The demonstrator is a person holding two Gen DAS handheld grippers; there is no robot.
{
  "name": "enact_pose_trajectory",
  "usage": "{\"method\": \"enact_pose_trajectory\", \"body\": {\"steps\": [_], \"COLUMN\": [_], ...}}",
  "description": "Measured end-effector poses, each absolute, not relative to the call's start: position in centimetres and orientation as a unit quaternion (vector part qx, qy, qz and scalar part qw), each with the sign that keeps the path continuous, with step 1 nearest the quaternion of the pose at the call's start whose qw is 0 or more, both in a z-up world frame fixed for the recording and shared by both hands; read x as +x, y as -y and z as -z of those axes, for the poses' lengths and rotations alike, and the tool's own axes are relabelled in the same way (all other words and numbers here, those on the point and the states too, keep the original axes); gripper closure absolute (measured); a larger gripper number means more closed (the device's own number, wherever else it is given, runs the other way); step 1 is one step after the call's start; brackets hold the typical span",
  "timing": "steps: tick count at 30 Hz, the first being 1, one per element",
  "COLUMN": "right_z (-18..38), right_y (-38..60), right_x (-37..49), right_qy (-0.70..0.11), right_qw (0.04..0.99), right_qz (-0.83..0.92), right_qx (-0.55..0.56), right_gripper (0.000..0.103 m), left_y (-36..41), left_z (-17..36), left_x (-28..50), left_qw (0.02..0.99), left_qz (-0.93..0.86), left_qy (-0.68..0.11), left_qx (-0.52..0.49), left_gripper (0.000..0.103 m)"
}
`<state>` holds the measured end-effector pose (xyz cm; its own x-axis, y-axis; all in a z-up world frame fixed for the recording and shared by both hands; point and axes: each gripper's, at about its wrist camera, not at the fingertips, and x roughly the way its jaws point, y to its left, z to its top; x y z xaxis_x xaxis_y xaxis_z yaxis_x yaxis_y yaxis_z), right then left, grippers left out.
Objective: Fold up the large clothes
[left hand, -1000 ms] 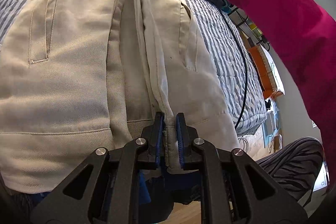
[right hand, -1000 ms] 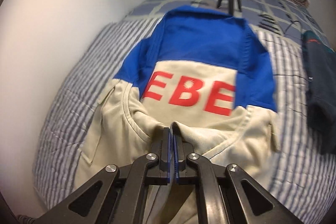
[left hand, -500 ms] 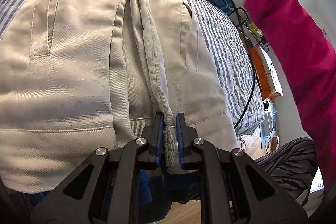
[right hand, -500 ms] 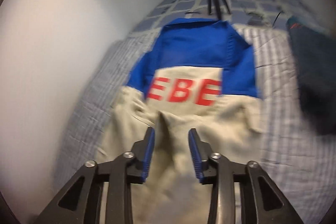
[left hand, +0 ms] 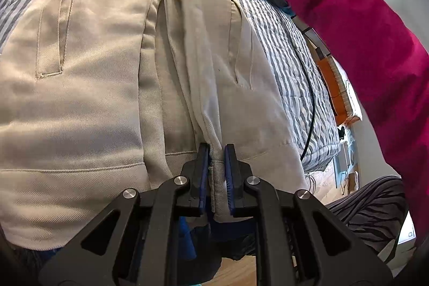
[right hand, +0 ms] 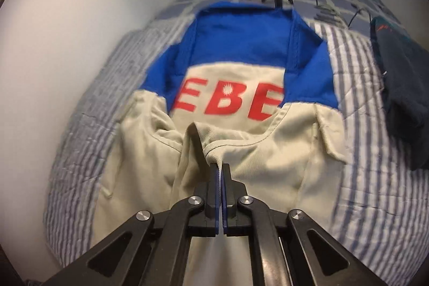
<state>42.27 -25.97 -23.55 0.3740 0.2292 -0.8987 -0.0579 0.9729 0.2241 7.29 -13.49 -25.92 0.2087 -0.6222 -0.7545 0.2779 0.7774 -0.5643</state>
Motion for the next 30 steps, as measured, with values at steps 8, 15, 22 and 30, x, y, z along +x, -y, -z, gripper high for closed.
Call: {"method": "enact_pose_trajectory", "body": {"steps": [8, 15, 22, 30], "right_z": [23.7, 15.6, 19.2, 25.2], "right_y": [26.7, 30.3, 27.6, 22.7], "right_x": [40.9, 28.9, 16.8, 12.9], "right_qy": [-0.538, -0.498, -0.531, -0.555], "right_qw": [0.821, 0.838, 0.821, 0.802], "right_qz": [-0.136, -0.191, -0.201, -0.215], "right_qx": [0.134, 0.116, 0.057, 0.045], "right_gripper": [0.088, 0.088, 0.088, 0.089], "left_y": [13.1, 11.7, 10.3, 5.8], "left_z": [25.8, 24.8, 23.3, 18.6], "left_x": [7.3, 6.9, 6.0, 4.7], "left_qw": [0.760, 0.759, 0.773, 0.816], "left_qz": [0.294, 0.293, 0.277, 0.258], "left_qy": [-0.558, -0.551, -0.541, -0.500], "left_qx": [-0.160, -0.186, -0.181, -0.130], "left_gripper": [0.093, 0.093, 0.093, 0.093]}}
